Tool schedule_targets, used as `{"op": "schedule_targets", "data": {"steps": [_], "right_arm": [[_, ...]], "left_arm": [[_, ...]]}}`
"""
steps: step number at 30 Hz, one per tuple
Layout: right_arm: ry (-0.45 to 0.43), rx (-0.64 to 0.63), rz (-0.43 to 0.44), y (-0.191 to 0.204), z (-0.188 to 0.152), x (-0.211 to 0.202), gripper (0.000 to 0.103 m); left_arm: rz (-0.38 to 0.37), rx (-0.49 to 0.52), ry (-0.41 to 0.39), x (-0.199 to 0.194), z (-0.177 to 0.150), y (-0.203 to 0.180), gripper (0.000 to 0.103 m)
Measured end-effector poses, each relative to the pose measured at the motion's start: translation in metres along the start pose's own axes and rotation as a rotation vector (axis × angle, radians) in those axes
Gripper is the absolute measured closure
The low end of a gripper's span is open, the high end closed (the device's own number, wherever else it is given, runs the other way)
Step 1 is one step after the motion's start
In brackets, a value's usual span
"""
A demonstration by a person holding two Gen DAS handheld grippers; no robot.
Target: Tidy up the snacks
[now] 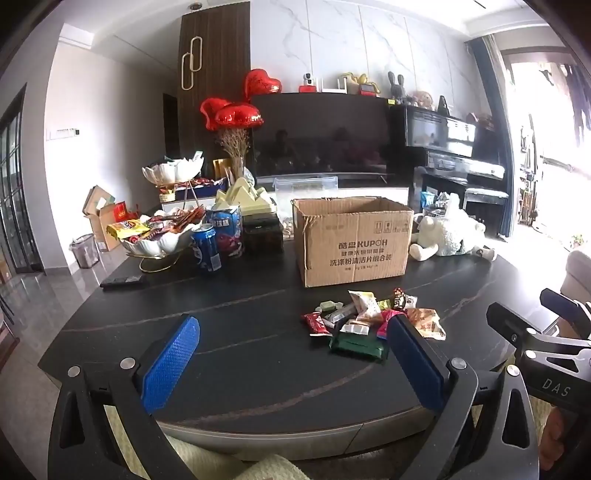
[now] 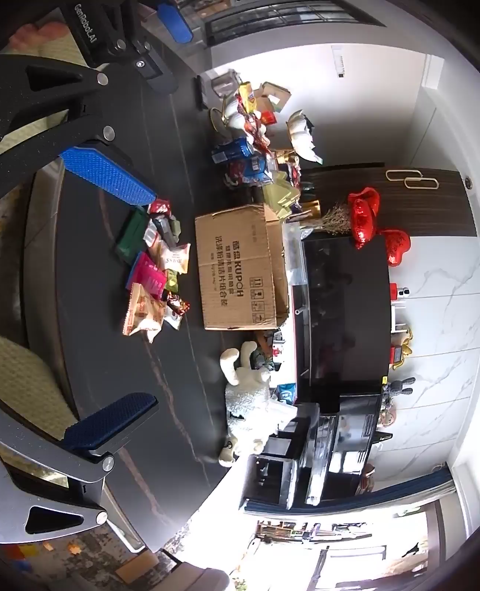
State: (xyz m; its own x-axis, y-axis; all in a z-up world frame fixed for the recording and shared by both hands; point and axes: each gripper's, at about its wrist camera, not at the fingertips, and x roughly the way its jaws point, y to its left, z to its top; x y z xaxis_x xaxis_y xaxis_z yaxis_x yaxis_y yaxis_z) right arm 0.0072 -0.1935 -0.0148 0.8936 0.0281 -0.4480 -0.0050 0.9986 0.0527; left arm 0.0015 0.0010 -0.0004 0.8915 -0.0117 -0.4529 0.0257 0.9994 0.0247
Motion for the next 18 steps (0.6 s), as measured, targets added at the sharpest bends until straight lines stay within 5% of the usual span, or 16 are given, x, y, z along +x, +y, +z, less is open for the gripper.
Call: {"op": "schedule_targets", "data": {"steps": [18], "right_arm": [[-0.027, 0.004, -0.001, -0.0011, 0.0029, -0.0068, 0.000]], "left_arm": [[0.011, -0.003, -0.023, -0.0081, 0.0006, 0.0002, 0.000]]}}
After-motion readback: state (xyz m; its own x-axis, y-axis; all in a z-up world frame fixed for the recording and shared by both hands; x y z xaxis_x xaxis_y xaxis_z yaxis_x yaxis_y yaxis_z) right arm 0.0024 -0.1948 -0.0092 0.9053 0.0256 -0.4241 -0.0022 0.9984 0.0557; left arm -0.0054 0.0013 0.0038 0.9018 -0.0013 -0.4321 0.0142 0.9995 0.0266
